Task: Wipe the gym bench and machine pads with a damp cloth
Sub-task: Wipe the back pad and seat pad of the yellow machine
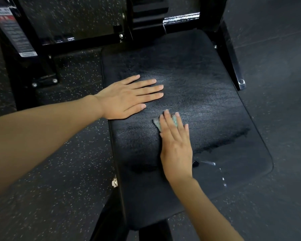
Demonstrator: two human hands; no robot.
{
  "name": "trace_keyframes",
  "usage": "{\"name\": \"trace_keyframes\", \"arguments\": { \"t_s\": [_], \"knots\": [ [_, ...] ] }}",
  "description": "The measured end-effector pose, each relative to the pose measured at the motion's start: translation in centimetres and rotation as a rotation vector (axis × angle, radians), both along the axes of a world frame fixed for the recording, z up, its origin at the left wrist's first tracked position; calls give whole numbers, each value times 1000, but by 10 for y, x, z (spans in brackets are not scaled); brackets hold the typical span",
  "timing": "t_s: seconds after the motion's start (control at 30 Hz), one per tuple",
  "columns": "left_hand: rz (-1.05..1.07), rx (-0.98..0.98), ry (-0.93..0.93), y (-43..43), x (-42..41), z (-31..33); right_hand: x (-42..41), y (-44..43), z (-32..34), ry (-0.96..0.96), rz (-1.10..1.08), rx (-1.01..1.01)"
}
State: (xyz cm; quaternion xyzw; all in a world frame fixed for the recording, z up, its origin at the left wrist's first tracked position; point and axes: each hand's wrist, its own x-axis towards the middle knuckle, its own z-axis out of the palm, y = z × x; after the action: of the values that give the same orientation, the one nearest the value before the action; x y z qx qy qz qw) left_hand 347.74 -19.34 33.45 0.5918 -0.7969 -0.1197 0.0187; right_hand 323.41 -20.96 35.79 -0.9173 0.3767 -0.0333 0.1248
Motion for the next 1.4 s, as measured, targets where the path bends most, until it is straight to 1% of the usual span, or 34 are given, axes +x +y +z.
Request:
{"name": "trace_keyframes", "arguments": {
  "t_s": [0.1, 0.17, 0.2, 0.27, 0.33, 0.43, 0.53, 0.67, 0.8, 0.87, 0.97, 1.07, 1.13, 1.2, 1.3, 1.37, 1.4],
  "knots": [
    [23, -1, -2, 2, -2, 0, 9, 11, 2, -20, -53, 0],
    [24, 3, -1, 2, -2, 0, 18, 27, 6, 6, -21, 10],
    [20, 7, -3, 2, -2, 0, 23, 36, 10, 58, 30, 32],
    [15, 13, -15, 2, -2, 0, 31, 58, 13, 191, 201, 18],
    [16, 13, -21, 2, -2, 1, 35, 80, 11, 233, 287, 25],
    [34, 5, -25, 3, -5, 1, 37, 96, 4, 67, 228, 45],
    [53, 4, -33, 5, -9, 3, 29, 83, 6, 28, 236, 38],
    [81, 6, -45, 9, -15, 3, 1, 46, 9, 39, 178, 22],
    [110, 14, -34, 14, -22, 3, -41, -6, 11, 147, 54, -21],
    [126, 17, -41, 17, -27, 2, -58, -26, 12, 152, 5, -42],
    [143, 30, -32, 21, -35, 4, -60, -29, 11, 107, -79, -41],
    [147, 36, -29, 23, -39, 6, -46, -5, 8, 86, -170, -59],
    [150, 38, -26, 24, -41, 7, -38, 11, 10, 52, -109, -29],
    [147, 38, -25, 25, -42, 8, -30, 32, 14, 163, 25, -17],
    [137, 37, -37, 26, -43, 7, -18, 67, 14, 139, 148, 26],
    [139, 41, -43, 26, -45, 7, -13, 88, 9, 181, 252, 18],
    [141, 43, -44, 27, -46, 7, -13, 92, 6, 163, 261, 28]
  ]
}}
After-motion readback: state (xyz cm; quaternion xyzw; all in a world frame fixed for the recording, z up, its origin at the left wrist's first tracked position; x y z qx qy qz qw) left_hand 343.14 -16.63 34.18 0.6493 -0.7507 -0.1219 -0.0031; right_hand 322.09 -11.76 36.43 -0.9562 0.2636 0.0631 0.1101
